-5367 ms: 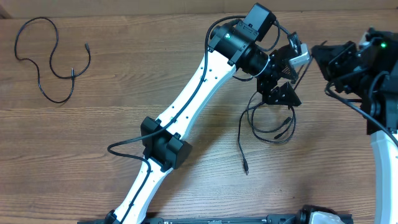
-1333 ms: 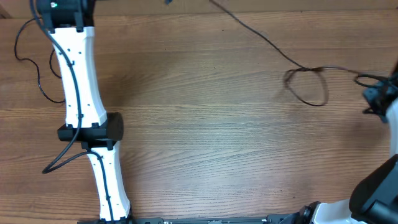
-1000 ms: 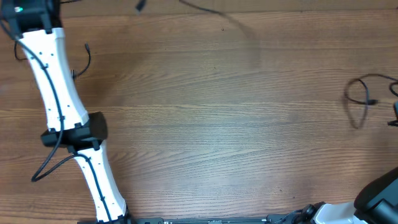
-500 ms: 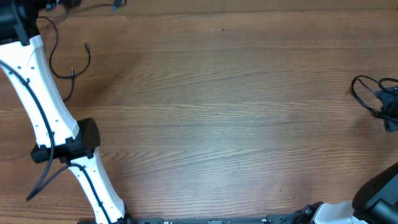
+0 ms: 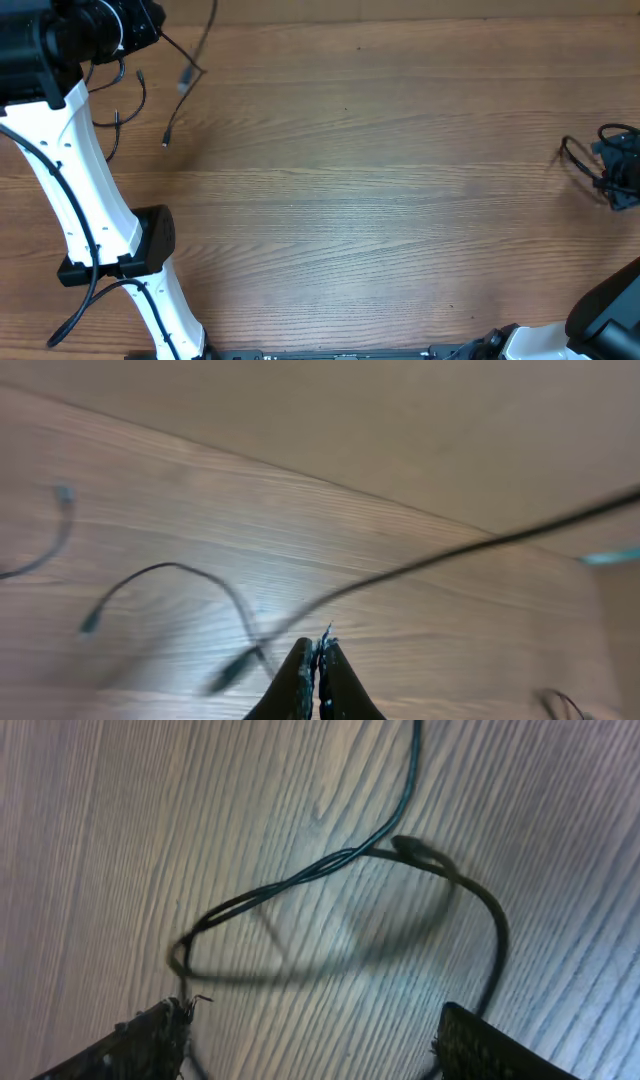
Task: Untangle cables
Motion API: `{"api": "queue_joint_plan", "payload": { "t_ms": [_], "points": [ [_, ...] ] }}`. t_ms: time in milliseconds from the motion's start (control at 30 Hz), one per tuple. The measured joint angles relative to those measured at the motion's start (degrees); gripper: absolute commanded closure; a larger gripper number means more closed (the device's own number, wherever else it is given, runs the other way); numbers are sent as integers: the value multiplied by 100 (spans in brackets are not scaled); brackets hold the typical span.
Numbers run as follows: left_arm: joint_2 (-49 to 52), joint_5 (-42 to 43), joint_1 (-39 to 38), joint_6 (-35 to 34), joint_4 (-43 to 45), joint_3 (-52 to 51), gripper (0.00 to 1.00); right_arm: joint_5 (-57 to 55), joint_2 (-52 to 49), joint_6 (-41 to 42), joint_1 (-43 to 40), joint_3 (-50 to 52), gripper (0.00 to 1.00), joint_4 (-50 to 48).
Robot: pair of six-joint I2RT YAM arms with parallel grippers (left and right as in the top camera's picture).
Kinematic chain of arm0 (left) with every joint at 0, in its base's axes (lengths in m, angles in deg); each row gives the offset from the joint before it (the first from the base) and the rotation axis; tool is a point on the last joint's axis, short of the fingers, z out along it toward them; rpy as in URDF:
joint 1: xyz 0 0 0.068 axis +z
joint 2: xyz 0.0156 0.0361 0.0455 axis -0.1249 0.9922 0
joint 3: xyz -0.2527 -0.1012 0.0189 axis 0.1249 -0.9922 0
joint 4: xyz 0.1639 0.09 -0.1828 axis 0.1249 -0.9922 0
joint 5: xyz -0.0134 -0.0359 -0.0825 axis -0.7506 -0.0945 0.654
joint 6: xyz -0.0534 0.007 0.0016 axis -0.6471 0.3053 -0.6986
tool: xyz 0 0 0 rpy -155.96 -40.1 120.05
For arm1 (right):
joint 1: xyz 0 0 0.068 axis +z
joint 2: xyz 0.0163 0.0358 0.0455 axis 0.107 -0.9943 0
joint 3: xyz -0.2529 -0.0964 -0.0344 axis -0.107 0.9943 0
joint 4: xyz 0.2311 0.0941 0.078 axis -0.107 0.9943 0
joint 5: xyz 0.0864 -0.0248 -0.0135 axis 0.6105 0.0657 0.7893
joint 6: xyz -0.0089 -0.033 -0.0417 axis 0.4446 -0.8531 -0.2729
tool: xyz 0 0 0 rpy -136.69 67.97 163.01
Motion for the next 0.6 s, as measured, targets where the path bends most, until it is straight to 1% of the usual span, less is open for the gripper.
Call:
{"api": "queue_joint_plan", "payload": {
  "t_ms": [133, 200, 300, 467, 600],
  "points": [
    [-238, -717, 2, -129, 2, -525, 95, 164, 0, 2, 0, 0, 22, -11],
    [-411, -1036, 9, -195, -4, -979, 96, 201, 0, 0, 0, 0, 22, -11],
    [-625, -1349, 9, -313, -2, -1762, 95, 234, 0, 0, 0, 0, 22, -11],
    [-887, -1945, -9, -761, 11, -3303, 95, 273, 0, 0, 0, 0, 21, -13],
    [-1180, -2551, -63, -1102, 9, -4350, 95, 293, 0, 0, 0, 0, 21, -15]
  ]
}}
